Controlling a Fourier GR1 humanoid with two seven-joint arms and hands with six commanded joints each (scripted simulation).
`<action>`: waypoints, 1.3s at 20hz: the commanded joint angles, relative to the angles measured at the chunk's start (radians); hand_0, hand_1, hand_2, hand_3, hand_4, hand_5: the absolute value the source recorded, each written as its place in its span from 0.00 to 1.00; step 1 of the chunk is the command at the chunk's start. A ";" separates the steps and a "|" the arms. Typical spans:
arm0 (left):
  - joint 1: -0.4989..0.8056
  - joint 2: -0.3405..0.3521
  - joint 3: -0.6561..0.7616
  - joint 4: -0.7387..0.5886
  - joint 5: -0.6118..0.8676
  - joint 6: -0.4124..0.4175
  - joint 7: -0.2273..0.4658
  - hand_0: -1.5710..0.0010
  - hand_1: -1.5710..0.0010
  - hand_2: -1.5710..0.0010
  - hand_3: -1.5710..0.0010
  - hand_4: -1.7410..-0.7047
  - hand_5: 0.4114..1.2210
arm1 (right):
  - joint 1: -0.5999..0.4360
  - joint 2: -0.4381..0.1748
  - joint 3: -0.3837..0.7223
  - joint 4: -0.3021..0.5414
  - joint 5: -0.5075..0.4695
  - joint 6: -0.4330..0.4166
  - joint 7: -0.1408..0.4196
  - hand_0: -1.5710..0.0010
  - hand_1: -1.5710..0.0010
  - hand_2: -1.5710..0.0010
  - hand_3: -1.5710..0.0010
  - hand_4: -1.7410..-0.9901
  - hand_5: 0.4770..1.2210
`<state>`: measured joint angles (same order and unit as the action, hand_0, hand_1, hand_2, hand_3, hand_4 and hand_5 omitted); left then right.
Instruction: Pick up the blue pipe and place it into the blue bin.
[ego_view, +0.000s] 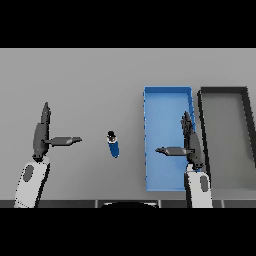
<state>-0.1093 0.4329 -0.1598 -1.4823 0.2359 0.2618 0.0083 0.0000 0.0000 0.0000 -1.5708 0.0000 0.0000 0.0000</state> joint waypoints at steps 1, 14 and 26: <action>-0.001 -0.001 0.000 0.000 0.000 0.001 -0.004 1.00 1.00 1.00 1.00 0.71 0.22 | -0.001 0.000 -0.001 0.001 0.000 -0.001 0.001 1.00 1.00 1.00 1.00 0.69 0.17; 0.071 0.165 -0.072 -0.022 -0.012 -0.279 -0.164 1.00 1.00 1.00 1.00 0.71 0.22 | 0.086 -0.135 0.082 -0.112 0.121 0.072 -0.059 1.00 1.00 1.00 1.00 0.69 0.16; 0.077 0.187 -0.248 -0.154 -0.024 -0.479 -0.064 1.00 1.00 1.00 1.00 0.63 0.09 | 0.085 -0.134 0.092 -0.117 0.129 0.077 -0.105 1.00 1.00 1.00 1.00 0.66 0.18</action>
<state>-0.0321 0.6196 -0.4085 -1.6363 0.2116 -0.2179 -0.0553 0.0849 -0.1332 0.0924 -1.6880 0.1287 0.0775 -0.1057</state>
